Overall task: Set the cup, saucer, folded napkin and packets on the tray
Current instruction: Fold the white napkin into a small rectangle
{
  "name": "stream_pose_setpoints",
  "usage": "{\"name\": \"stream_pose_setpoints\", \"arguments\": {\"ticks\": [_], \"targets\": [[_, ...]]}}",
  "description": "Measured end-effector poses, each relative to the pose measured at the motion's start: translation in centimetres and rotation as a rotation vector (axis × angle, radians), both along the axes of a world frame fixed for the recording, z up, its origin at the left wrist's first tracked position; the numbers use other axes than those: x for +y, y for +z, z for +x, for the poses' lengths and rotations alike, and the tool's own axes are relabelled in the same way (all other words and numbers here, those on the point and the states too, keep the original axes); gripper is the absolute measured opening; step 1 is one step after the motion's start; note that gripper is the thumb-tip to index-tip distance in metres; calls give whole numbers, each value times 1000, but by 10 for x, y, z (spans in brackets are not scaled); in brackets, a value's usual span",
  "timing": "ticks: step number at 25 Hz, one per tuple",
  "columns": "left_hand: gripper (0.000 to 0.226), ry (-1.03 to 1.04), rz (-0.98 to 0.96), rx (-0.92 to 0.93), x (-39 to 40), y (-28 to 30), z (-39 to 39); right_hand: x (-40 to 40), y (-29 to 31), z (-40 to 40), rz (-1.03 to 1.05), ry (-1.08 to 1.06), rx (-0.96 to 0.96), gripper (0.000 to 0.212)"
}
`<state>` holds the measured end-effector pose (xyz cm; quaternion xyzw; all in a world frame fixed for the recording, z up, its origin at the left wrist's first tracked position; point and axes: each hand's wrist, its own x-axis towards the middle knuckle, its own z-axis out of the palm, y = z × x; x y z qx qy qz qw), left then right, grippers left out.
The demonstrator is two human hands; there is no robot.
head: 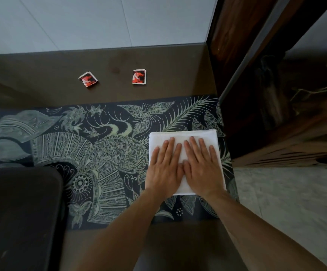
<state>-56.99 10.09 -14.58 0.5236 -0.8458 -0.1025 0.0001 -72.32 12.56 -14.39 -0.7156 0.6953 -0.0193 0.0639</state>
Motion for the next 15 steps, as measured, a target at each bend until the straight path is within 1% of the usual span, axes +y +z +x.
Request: {"name": "stream_pose_setpoints", "arguments": {"ticks": [3,6,15], "targets": [[70,54,8,-26,-4,1,21,5,4,-17,26,-46,55,64],[72,33,-9,-59,-5,0,41,12,6,-35,44,-153,60,65],[74,44,-9,-47,-5,-1,44,12,3,-39,61,-159,17,66]]}}
